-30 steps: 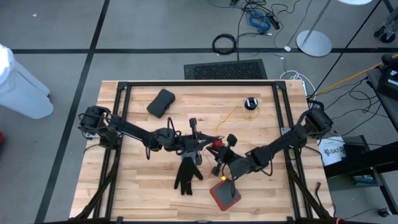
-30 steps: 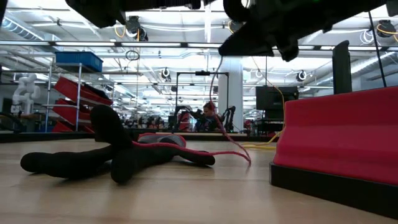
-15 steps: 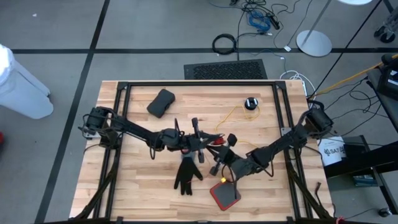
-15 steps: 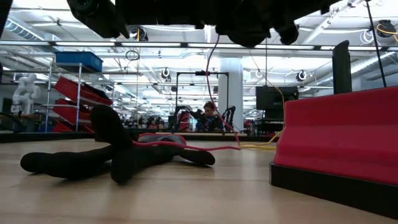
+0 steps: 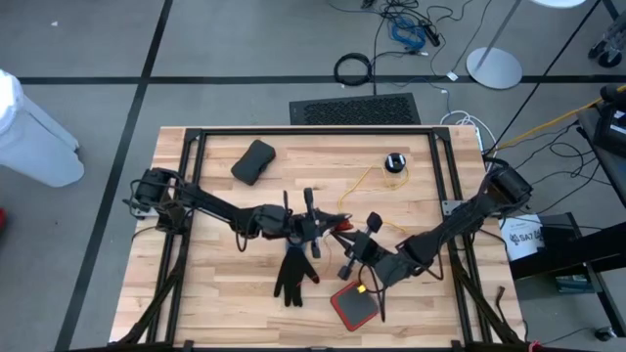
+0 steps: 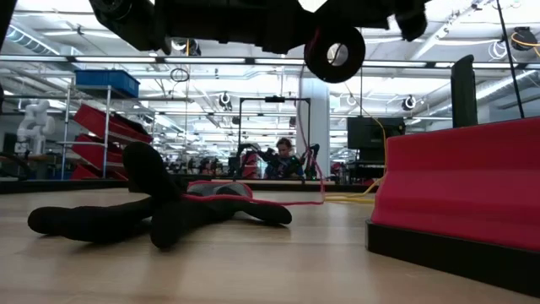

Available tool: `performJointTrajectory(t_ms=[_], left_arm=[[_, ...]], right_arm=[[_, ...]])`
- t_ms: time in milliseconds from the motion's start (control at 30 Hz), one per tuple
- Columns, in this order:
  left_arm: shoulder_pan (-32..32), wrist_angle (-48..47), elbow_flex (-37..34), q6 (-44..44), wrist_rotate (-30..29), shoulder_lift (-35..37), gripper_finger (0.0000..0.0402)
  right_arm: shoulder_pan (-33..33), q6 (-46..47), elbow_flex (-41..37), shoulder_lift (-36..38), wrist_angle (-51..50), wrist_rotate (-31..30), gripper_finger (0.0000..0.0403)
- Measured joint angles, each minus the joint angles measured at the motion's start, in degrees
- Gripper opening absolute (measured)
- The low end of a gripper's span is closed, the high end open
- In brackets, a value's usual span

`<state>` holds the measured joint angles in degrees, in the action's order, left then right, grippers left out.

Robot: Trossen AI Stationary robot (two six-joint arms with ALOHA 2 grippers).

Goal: Coil cords
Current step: Coil the red wire onto the black spool

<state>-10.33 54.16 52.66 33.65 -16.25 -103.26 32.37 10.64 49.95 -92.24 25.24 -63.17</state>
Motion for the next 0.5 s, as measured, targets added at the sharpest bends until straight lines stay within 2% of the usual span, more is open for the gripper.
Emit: performJointTrajectory(t_ms=[167, 300, 500], left_arm=[[-0.87, -1.40, 0.00, 1.30, -0.66, 0.00, 0.0000], [-1.62, -1.83, -0.07, 1.88, -1.10, 0.00, 0.0000], [-2.77, -2.02, -0.09, 1.82, -0.78, 0.06, 0.0000]], right_arm=[[0.87, 8.99, 0.00, 5.15, -14.62, 1.34, 0.0000], [0.89, 17.20, 0.09, 9.01, -26.11, 6.57, 0.0000], [0.92, 20.60, 0.09, 12.35, -35.45, 10.48, 0.0000]])
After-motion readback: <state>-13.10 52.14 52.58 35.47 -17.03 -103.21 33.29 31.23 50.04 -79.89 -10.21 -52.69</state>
